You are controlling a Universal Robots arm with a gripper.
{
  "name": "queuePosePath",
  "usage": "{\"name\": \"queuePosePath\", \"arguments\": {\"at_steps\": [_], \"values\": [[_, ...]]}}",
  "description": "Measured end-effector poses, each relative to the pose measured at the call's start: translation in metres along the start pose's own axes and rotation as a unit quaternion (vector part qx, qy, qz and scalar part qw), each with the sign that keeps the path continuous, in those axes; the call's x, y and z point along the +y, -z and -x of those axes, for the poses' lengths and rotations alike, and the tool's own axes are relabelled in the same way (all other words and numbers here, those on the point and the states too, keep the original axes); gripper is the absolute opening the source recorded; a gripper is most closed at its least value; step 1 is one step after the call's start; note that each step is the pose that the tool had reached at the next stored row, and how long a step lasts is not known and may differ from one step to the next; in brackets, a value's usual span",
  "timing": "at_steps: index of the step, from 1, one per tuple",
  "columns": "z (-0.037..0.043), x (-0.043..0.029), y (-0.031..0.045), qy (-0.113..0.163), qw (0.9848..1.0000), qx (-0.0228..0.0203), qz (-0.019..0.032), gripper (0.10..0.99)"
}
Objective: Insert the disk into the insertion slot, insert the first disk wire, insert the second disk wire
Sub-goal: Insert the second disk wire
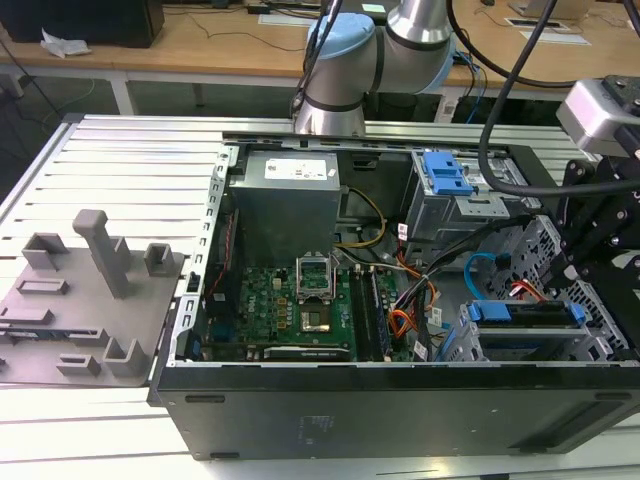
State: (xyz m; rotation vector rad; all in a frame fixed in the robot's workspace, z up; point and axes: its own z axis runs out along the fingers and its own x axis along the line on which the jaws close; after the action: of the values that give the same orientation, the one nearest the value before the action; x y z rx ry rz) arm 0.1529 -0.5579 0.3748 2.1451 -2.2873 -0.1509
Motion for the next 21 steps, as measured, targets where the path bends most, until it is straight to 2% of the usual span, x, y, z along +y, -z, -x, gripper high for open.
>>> {"name": "queuePosePath", "arguments": {"at_steps": [2, 5, 7, 13, 15, 16, 18, 20, 21], "values": [[0.0000, 0.0001, 0.0000, 0.000, 1.0000, 0.0000, 0.0000, 0.114], [0.0000, 0.0002, 0.0000, 0.000, 1.0000, 0.0000, 0.0000, 0.302], [0.0027, 0.0005, -0.0002, 0.000, 1.0000, 0.0000, 0.0000, 0.302], [0.0518, 0.0035, -0.0035, 0.000, 1.0000, 0.0049, -0.0003, 0.302], [0.0604, 0.0051, -0.0050, 0.004, 1.0000, 0.0056, -0.0001, 0.302], [0.0642, 0.0064, -0.0061, 0.009, 0.9999, 0.0085, 0.0001, 0.302], [0.0652, 0.0078, -0.0063, 0.012, 0.9998, 0.0136, 0.0000, 0.302], [0.0651, 0.0095, -0.0065, 0.014, 0.9992, 0.0362, -0.0010, 0.302], [0.0650, 0.0103, -0.0065, 0.017, 0.9982, 0.0571, -0.0020, 0.302]]}}
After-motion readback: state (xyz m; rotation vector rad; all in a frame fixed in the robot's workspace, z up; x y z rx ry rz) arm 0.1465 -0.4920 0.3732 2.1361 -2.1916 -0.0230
